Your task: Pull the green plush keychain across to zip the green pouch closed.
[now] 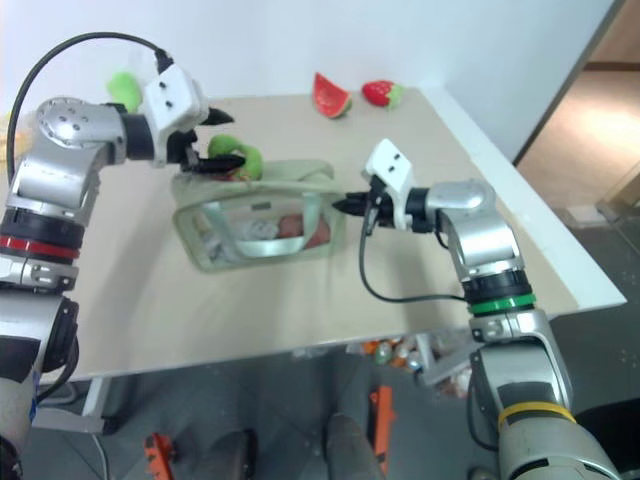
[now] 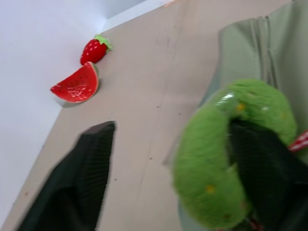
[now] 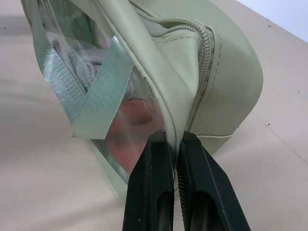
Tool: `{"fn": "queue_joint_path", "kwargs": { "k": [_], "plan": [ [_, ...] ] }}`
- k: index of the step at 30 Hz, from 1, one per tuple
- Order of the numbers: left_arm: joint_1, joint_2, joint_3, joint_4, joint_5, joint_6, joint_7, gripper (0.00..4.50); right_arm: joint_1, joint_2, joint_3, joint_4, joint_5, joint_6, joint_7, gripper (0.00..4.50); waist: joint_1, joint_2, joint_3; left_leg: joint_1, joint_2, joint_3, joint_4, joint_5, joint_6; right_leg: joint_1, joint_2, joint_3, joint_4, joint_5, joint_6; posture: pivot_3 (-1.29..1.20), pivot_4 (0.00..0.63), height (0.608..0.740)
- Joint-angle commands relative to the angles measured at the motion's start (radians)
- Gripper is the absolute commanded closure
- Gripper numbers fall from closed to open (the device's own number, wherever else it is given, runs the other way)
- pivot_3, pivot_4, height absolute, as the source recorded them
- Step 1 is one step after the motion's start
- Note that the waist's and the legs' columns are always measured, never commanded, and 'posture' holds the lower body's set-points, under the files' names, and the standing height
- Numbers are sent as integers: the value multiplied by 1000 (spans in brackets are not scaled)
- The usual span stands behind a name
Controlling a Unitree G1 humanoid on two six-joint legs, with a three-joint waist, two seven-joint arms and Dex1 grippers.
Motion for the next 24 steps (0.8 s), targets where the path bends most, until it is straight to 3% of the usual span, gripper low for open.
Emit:
{"fn": "queue_joint_path", "kwargs": {
  "k": [1, 10, 16, 24],
  "plan": [
    [-39, 21, 37, 8, 6, -28, 20, 55, -6, 2, -12, -30, 11, -4, -5, 4500, 0, 0, 0, 0, 0, 0, 0, 0, 0, 0, 0, 0, 0, 0, 0, 0, 150, 740],
    [-59, 80, 173, -48, -133, 120, -10, 55, -8, 6, -7, -25, 10, -6, -1, 4500, -2, 0, 0, 0, 0, 0, 0, 0, 1, -1, 0, 0, 0, 0, 0, 0, 150, 740],
    [80, 181, 197, -225, -234, 257, -134, 55, -20, 14, -6, -6, 8, -17, 0, 4500, -2, 0, 0, 0, 0, 0, 0, -1, 2, 0, 0, 1, 0, -1, 1, 0, 150, 740],
    [52, 129, 161, -177, -204, 267, -71, 55, -24, 25, -5, -4, 10, -21, 0, 4500, -1, 0, 0, 1, 1, 1, 2, -1, 1, 0, 1, 1, 1, 1, 1, 0, 150, 740]
  ]
}}
